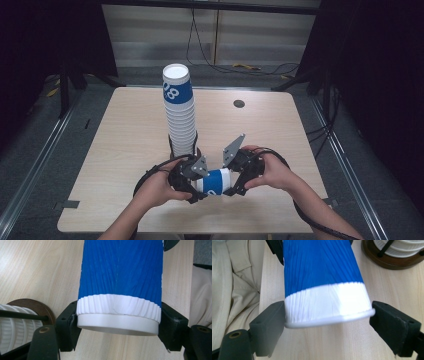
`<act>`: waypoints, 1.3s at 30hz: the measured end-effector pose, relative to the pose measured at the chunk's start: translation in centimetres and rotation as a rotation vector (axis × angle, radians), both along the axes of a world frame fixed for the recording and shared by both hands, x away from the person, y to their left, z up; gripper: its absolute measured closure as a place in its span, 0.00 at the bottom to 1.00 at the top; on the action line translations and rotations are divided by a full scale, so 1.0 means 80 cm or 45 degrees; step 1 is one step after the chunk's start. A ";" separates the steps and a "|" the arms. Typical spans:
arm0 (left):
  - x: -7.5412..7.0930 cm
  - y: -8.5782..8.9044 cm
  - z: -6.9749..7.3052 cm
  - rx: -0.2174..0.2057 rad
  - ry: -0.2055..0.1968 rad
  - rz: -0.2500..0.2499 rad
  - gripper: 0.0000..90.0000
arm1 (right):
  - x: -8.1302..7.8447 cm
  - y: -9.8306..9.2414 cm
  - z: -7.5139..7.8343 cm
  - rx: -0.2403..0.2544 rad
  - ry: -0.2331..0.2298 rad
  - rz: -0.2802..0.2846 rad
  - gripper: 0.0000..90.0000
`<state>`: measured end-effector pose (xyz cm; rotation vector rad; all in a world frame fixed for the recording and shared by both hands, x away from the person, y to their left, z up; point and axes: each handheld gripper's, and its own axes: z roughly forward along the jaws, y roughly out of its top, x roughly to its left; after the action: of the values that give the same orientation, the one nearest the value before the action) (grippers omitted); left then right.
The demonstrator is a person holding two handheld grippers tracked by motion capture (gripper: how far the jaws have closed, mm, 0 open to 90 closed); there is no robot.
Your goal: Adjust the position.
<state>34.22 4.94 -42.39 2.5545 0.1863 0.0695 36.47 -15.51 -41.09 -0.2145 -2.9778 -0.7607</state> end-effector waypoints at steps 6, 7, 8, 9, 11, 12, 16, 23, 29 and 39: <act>0.002 0.003 0.001 -0.037 0.007 0.017 0.33 | 0.001 -0.007 -0.001 0.045 0.008 -0.027 0.14; 0.002 0.004 0.000 -0.043 0.013 0.024 0.33 | 0.001 -0.008 -0.001 0.052 0.010 -0.029 0.14; 0.003 0.005 0.000 -0.038 0.016 0.023 0.33 | 0.002 -0.009 0.000 0.057 -0.001 -0.022 0.14; 0.003 0.005 0.000 -0.038 0.016 0.023 0.33 | 0.002 -0.009 0.000 0.057 -0.001 -0.022 0.14; 0.002 0.007 -0.001 -0.044 0.031 0.035 0.33 | 0.002 -0.012 0.002 0.074 -0.009 -0.018 0.14; 0.002 0.007 -0.001 -0.044 0.031 0.035 0.33 | 0.002 -0.012 0.002 0.074 -0.009 -0.018 0.14; 0.003 0.009 0.000 -0.046 0.032 0.029 0.33 | 0.001 -0.018 0.001 0.097 -0.005 -0.043 0.13; 0.005 0.014 0.001 -0.089 0.062 0.049 0.33 | 0.000 -0.028 -0.002 0.175 -0.017 -0.057 0.13; 0.007 0.017 -0.001 -0.097 0.070 0.065 0.33 | -0.001 -0.041 -0.007 0.248 -0.026 -0.104 0.13; 0.010 0.021 0.001 -0.141 0.080 0.089 0.33 | -0.007 -0.054 -0.011 0.372 -0.054 -0.144 0.13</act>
<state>35.02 6.61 -42.30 2.4410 0.2957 0.0051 35.94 -19.84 -42.00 -0.3550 -2.8636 -1.2129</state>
